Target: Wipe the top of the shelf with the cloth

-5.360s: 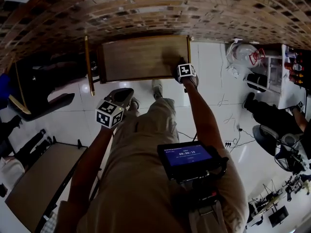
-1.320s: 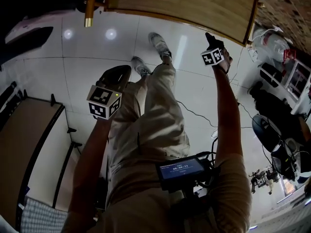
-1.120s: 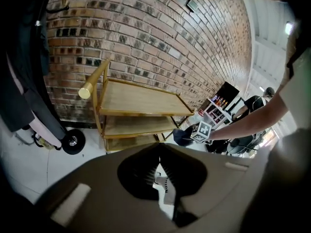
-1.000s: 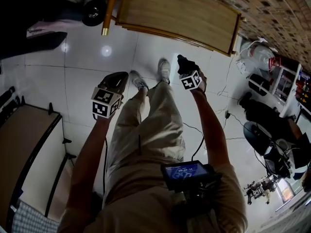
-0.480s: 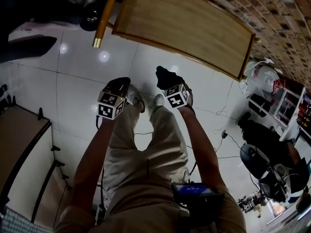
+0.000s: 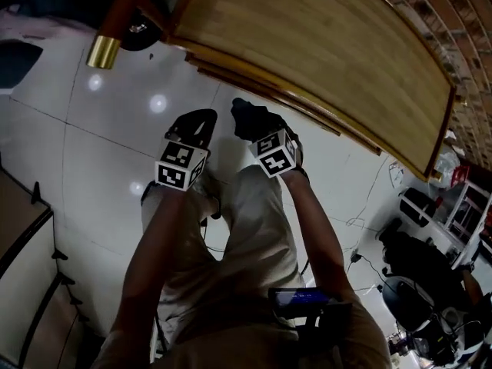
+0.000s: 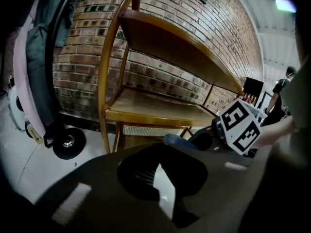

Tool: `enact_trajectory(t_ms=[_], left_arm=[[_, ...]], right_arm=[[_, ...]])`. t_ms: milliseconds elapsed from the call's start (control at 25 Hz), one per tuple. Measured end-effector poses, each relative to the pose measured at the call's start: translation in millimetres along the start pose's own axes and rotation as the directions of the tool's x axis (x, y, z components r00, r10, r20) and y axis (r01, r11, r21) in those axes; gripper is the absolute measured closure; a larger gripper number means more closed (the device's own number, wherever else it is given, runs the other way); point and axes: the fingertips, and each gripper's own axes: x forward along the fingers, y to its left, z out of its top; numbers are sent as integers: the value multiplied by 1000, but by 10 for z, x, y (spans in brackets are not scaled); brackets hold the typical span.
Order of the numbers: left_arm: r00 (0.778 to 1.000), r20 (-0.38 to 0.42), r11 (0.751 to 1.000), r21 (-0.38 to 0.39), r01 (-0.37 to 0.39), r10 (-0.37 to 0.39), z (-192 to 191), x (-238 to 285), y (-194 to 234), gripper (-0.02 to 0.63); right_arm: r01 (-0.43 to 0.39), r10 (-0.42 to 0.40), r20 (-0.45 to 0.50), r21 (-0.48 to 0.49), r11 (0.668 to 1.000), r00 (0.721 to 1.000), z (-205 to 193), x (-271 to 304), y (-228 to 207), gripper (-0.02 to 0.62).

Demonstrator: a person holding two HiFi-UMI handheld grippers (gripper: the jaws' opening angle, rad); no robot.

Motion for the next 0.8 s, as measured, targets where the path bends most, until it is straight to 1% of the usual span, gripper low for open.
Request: enact_trajectory(t_ms=[80,200,280,320,400,480,520,600,680,720,800], left_arm=[[999,27,1000,8,-25,25,18,80,165,601],[996,81,997,57,-47,42,189,34,363,601],[995,78,996,64,-61,56,199,-39,423,601],[995,70,995,68,-78,74,182,-89,431,601],[989,67,985,107,-137,131,166,-211,429,601],[980,86,972,138,-191,180,188,-343,419,601],[977,93,969,136,-206,194,189,-406,420,601],[975,91,972,102,-213,204,138,-520,446,601],[975,86,975,78,-209,203,127,-617,452,601],[976,88,974,87,-207,200,175,-646,432,601],[977,99,974,112,-197,186,331,-639,407,601]], right_arm=[[2,-1,29,-48,999,1000,16,263,-48,509],[5,0,54,-108,994,999,30,683,-97,509],[1,11,72,-163,987,997,83,1000,-111,509],[-3,20,79,-201,980,997,129,1168,-115,509],[-2,30,95,-275,962,995,262,1478,-141,509],[20,15,107,-317,948,994,423,1695,-199,509],[33,3,108,-330,943,994,500,1778,-221,509],[30,4,100,-344,939,995,639,1958,-195,509],[-8,43,95,-341,940,995,748,2132,-109,509],[-21,57,93,-343,939,994,777,2200,-83,509],[-25,54,69,-366,930,996,768,2340,-86,509]])
